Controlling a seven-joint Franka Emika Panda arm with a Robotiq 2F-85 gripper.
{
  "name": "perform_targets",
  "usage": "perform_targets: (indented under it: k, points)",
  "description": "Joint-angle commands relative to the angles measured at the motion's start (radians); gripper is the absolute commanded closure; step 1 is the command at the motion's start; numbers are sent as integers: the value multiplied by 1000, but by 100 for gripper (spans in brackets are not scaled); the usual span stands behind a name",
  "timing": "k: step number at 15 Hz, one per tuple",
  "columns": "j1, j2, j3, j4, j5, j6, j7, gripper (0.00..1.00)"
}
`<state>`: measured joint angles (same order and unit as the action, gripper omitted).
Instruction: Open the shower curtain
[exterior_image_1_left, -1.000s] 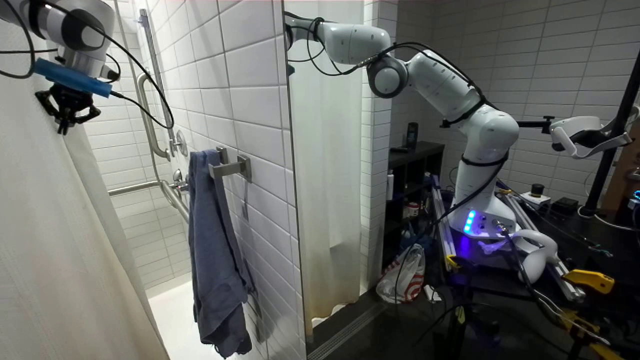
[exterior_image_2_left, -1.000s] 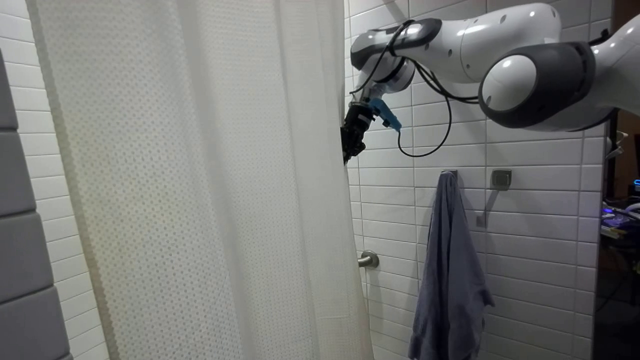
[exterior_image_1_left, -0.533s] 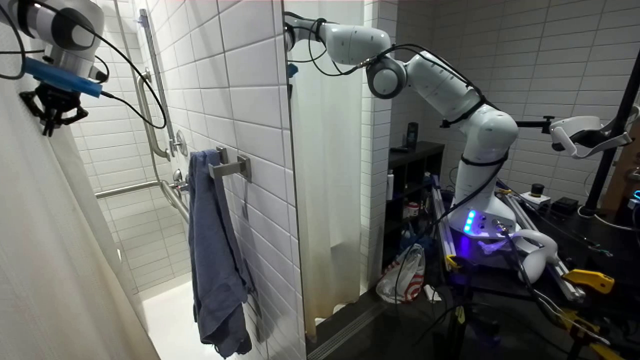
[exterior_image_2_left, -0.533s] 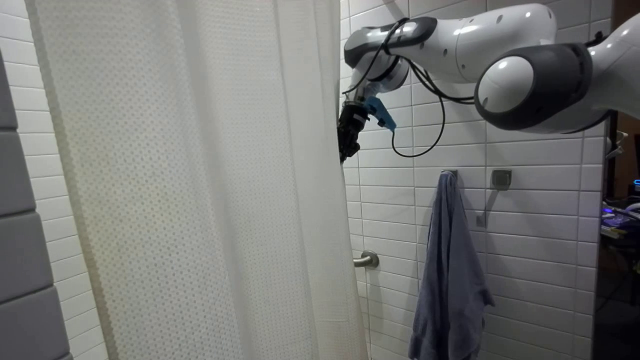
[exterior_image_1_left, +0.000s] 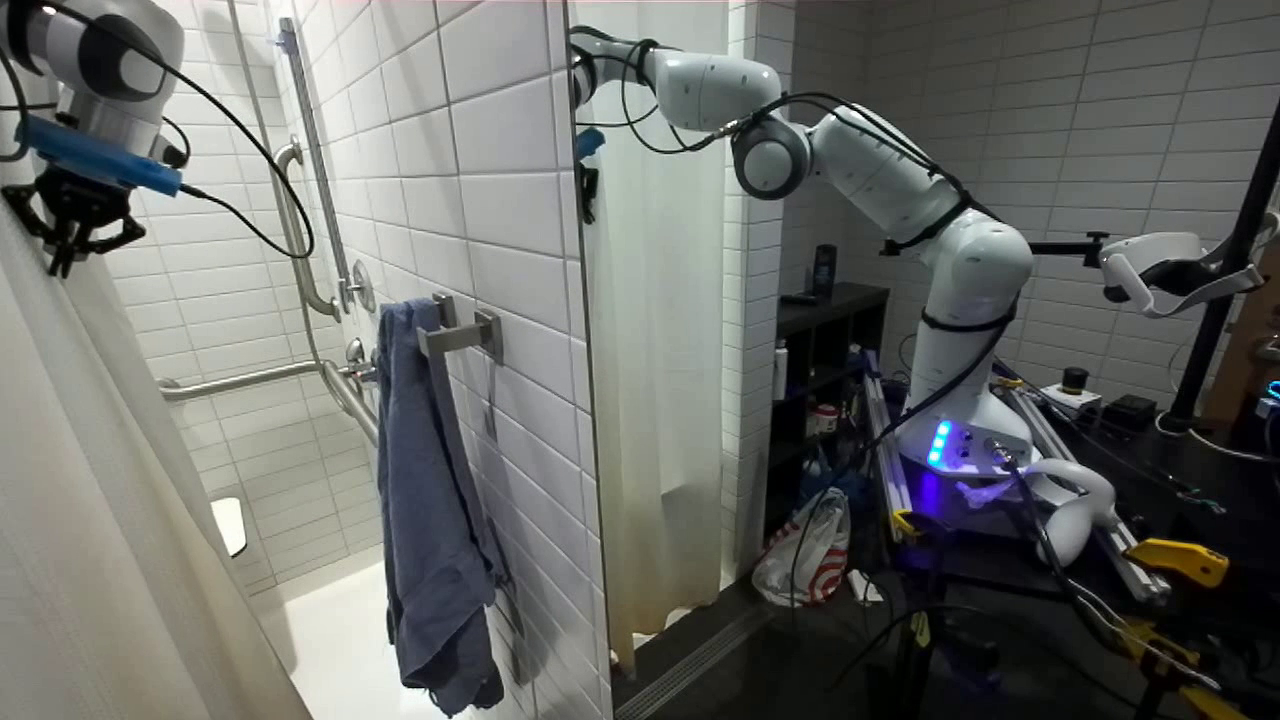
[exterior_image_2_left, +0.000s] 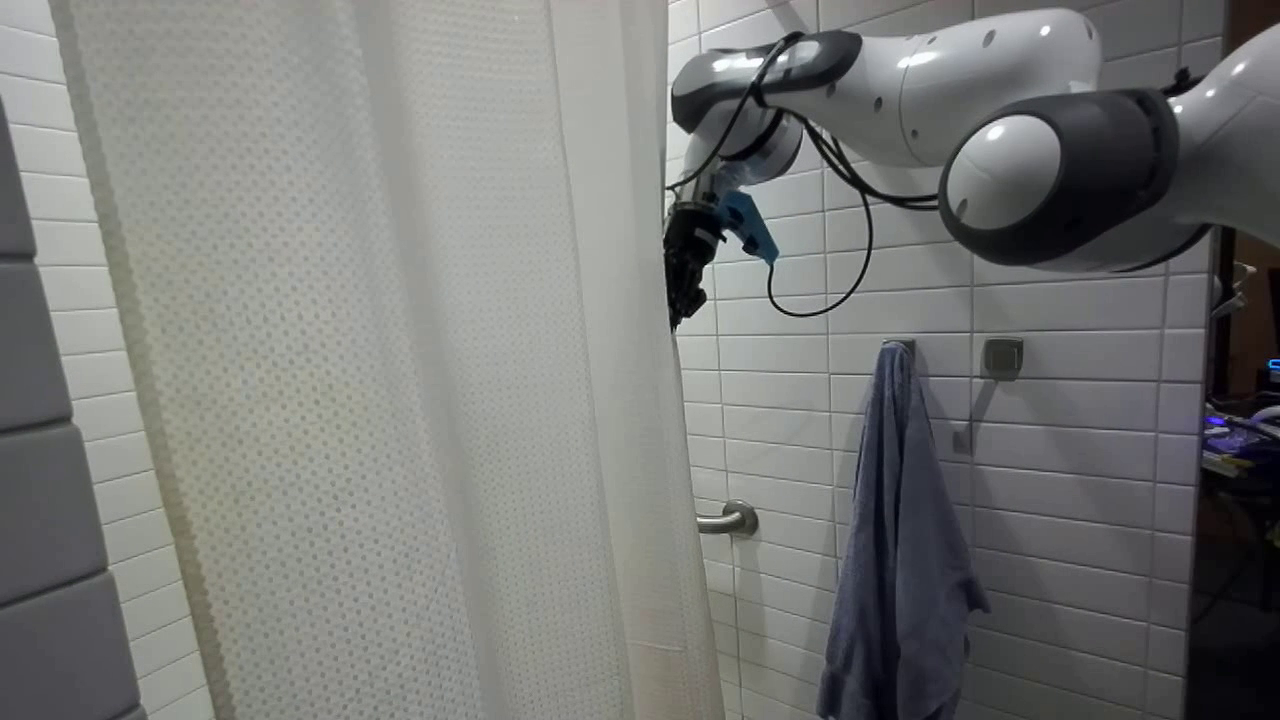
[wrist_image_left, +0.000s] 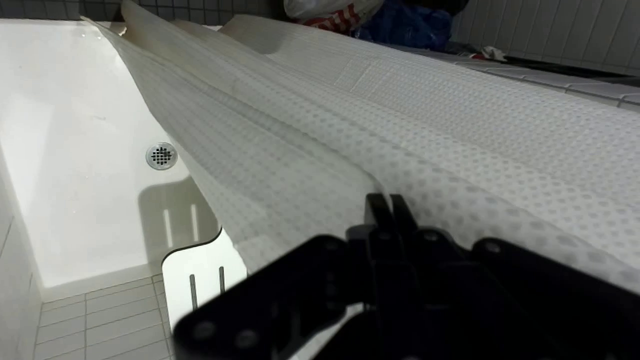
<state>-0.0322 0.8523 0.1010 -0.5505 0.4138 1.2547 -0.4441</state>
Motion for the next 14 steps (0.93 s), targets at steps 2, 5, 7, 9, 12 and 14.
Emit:
perform_targets:
  k: [2,5,7,9,12,14]
  points:
    - [31,47,-6,39,-33,-30,-27,99]
    - [41,55,-4,44,-29,-28,-34,99]
    - [48,59,-4,46,-29,-31,-34,99]
    - [54,64,-2,48,-26,-35,-34,99]
    - [59,67,-4,50,-26,-44,-28,99]
    - [55,66,-6,51,-25,-51,-24,72]
